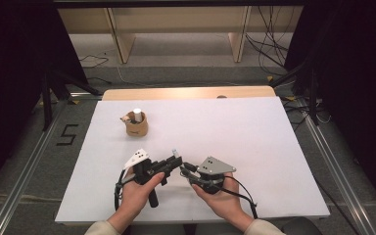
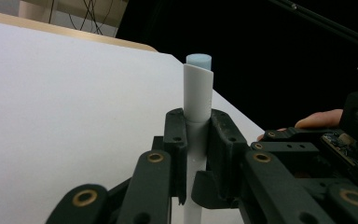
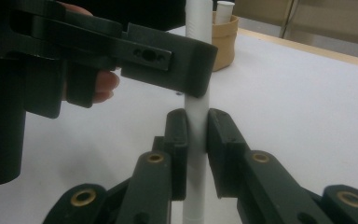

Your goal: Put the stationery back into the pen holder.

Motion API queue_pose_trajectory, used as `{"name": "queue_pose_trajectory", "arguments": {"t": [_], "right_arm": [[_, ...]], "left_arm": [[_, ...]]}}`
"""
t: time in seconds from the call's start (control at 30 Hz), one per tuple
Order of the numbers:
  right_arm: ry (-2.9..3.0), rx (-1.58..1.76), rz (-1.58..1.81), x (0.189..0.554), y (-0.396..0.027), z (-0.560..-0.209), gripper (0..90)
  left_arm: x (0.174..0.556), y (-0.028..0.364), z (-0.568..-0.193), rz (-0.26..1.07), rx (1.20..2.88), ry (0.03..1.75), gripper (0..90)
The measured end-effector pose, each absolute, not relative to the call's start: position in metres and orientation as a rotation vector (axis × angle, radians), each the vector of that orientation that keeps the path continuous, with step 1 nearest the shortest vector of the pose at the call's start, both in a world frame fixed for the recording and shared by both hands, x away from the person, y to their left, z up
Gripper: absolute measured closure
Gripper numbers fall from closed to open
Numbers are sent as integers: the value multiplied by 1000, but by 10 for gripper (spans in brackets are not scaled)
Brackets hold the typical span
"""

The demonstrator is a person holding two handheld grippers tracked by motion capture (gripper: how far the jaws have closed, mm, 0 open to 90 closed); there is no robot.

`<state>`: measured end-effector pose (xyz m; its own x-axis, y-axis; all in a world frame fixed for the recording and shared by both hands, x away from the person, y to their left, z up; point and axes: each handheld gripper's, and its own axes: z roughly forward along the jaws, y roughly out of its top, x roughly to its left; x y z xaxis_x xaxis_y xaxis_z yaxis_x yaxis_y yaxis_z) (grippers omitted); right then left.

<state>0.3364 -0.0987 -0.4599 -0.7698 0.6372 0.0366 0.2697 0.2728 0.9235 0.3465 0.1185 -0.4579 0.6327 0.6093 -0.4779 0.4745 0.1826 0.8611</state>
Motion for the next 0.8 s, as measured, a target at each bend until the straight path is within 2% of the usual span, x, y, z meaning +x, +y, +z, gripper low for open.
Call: {"name": "queue_pose_trajectory", "arguments": {"t": [0.17,0.43,0.8], "right_arm": [[2206,808,1499,338,-98,-461,777],[2217,808,1495,341,-99,-465,597],[2241,796,1459,343,-103,-470,472]], "left_arm": [[346,120,-457,140,1469,951,780],[346,123,-453,215,1475,916,781],[348,130,-449,318,1492,901,781]]}}
